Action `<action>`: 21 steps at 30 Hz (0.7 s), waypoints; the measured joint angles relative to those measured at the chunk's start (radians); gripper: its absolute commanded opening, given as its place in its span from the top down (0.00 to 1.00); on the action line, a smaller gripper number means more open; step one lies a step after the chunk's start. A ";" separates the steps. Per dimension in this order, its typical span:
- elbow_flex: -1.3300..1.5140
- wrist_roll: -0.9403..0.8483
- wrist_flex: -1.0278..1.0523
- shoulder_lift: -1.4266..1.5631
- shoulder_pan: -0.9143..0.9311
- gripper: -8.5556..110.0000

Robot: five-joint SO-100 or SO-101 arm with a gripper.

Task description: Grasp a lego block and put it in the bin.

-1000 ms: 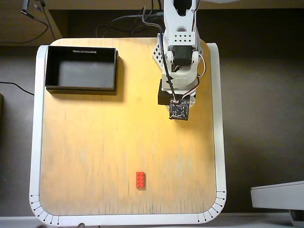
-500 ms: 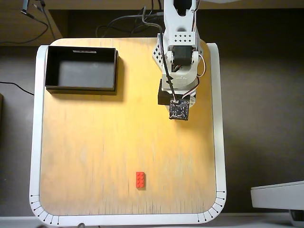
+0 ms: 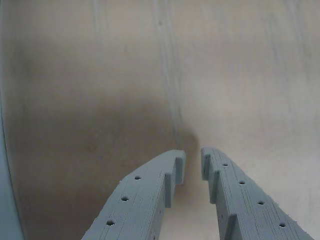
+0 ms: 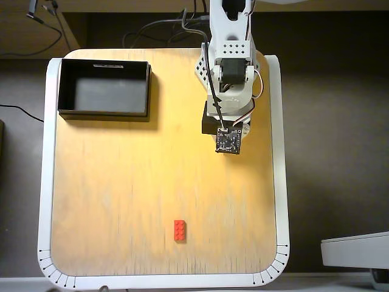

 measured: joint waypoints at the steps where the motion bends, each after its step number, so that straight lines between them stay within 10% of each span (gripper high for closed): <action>1: 0.000 0.000 0.000 0.000 0.000 0.93; 21: 0.000 -0.020 0.000 0.000 0.000 0.92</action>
